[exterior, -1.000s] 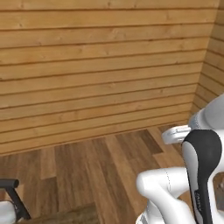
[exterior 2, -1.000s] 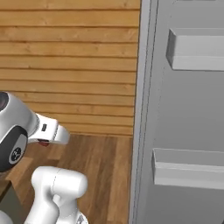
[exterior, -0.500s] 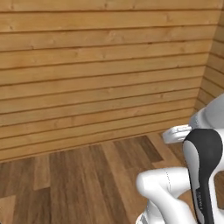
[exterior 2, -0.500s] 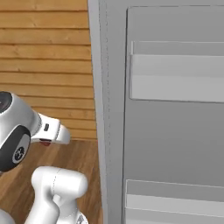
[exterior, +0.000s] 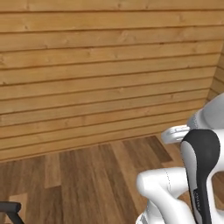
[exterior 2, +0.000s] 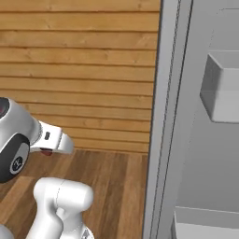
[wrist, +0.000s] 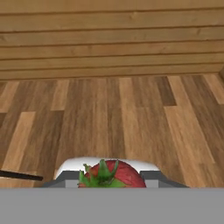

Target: Take the strawberry from the fridge and place it on top of the pancake, located on the dining counter.

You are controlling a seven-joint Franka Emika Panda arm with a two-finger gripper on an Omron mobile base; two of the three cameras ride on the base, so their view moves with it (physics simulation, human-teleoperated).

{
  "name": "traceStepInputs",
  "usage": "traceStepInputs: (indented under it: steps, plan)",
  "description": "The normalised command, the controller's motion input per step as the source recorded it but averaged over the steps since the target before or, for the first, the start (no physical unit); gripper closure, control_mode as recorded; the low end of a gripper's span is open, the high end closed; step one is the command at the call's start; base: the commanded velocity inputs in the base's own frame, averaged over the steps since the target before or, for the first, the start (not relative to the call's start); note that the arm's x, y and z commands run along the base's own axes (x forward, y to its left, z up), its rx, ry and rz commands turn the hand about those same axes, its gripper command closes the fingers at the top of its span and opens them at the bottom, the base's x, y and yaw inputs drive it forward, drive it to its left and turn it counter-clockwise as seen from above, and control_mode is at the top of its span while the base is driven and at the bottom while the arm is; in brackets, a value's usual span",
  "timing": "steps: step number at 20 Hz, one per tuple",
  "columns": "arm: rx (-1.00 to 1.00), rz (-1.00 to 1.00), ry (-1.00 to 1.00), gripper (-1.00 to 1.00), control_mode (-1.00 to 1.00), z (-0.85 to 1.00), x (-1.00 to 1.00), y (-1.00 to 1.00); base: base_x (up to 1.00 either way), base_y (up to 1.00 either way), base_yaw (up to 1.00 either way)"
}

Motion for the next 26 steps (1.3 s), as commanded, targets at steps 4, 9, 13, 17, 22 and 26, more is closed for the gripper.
traceStepInputs:
  steps: [4,9,13,17,22,26]
  plan:
    - [0.00,0.00,0.00,1.00,1.00,0.00,0.00,0.00,0.64,-0.02,0.00]
    - [0.00,0.00,0.00,1.00,1.00,0.00,0.00,0.00,0.65,-0.03,0.00]
    - [0.00,0.00,0.00,1.00,1.00,0.00,0.00,0.00,0.76,0.16,0.00]
    - [0.00,0.00,0.00,1.00,1.00,0.00,0.00,0.00,1.00,0.46,0.00]
    - [0.00,0.00,0.00,1.00,1.00,0.00,0.00,0.00,0.98,0.80,0.00]
    - [0.00,0.00,0.00,1.00,1.00,0.00,0.00,0.00,0.93,1.00,0.18]
